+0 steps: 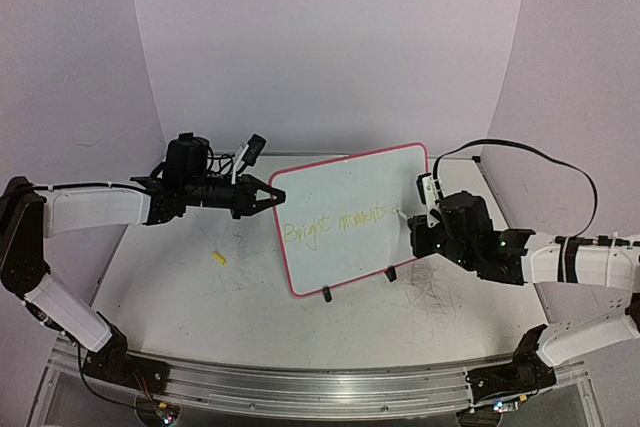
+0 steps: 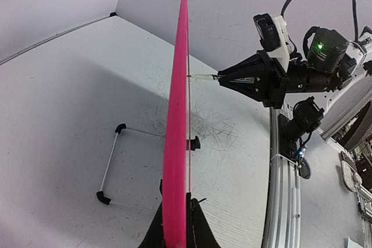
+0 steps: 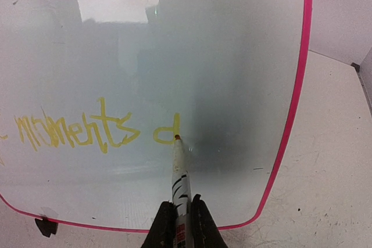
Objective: Write a sentence on the whiteboard
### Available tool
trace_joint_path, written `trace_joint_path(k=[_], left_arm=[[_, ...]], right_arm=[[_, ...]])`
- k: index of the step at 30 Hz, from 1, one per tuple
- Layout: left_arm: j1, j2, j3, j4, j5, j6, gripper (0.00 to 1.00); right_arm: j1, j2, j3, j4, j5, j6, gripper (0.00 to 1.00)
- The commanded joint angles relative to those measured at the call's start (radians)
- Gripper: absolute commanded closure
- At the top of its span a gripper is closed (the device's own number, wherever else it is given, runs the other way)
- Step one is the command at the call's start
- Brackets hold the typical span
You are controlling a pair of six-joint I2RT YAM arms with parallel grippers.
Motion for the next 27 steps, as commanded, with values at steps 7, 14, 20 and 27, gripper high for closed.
trace_joint_path(k=[7, 14, 20, 27], left_arm=[[-0.014, 0.025, 0.002, -0.089, -0.068, 0.144, 1.0], [-0.014, 0.027, 0.005, -0.089, -0.075, 0.147, 1.0], [-0.014, 0.02, 0.001, -0.091, -0.083, 0.147, 1.0], [-0.014, 0.011, 0.0, -0.095, -0.094, 0.145, 1.0]], right_arm=[[-0.004, -0.054, 0.01, -0.04, 0.022, 0.016, 1.0], [-0.007, -0.178, -0.016, -0.052, 0.071, -0.015, 1.0], [-0.008, -0.141, 0.002, -0.042, 0.03, -0.049, 1.0], [-0.008, -0.136, 0.005, -0.042, -0.005, -0.056, 1.0]])
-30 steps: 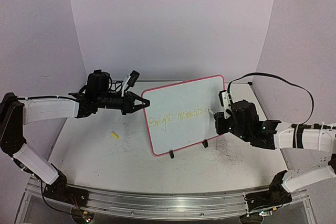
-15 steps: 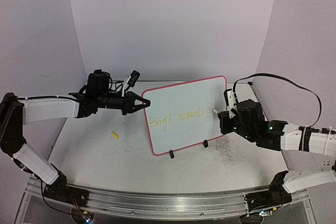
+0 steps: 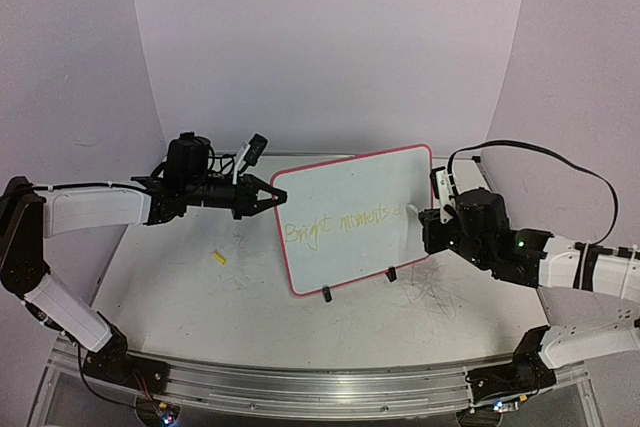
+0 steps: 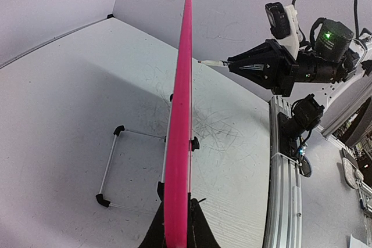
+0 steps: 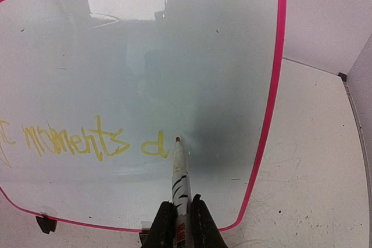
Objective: Write a sentence on the whiteboard
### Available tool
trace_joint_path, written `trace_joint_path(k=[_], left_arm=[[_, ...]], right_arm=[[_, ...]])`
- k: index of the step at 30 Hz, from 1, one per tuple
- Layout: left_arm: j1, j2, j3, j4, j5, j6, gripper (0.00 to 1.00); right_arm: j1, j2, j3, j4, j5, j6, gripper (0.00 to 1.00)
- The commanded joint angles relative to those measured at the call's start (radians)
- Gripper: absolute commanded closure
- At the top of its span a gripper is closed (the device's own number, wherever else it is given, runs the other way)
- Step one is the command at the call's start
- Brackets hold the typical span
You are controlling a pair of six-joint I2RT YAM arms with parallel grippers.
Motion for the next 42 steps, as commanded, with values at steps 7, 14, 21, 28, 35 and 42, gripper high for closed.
trace_joint_path(k=[7, 14, 21, 28, 35, 42], left_arm=[[-0.005, 0.017, 0.0, -0.095, -0.092, 0.131, 1.0], [-0.005, 0.017, -0.003, -0.098, -0.098, 0.134, 1.0], [-0.005, 0.023, 0.002, -0.101, -0.091, 0.134, 1.0], [-0.005, 0.022, 0.003, -0.103, -0.09, 0.134, 1.0], [-0.005, 0.02, 0.002, -0.105, -0.087, 0.136, 1.0], [-0.005, 0.029, 0.007, -0.106, -0.087, 0.136, 1.0]], right_arm=[[-0.003, -0.038, -0.011, 0.019, -0.047, -0.008, 1.0], [-0.003, -0.037, -0.012, 0.016, -0.059, -0.003, 1.0], [-0.003, -0.032, -0.013, 0.003, -0.022, 0.012, 1.0], [-0.006, -0.014, 0.005, 0.0, -0.024, 0.006, 1.0], [-0.008, -0.029, 0.006, 0.013, -0.006, -0.014, 1.0], [-0.008, 0.005, 0.038, 0.035, 0.013, -0.028, 1.0]])
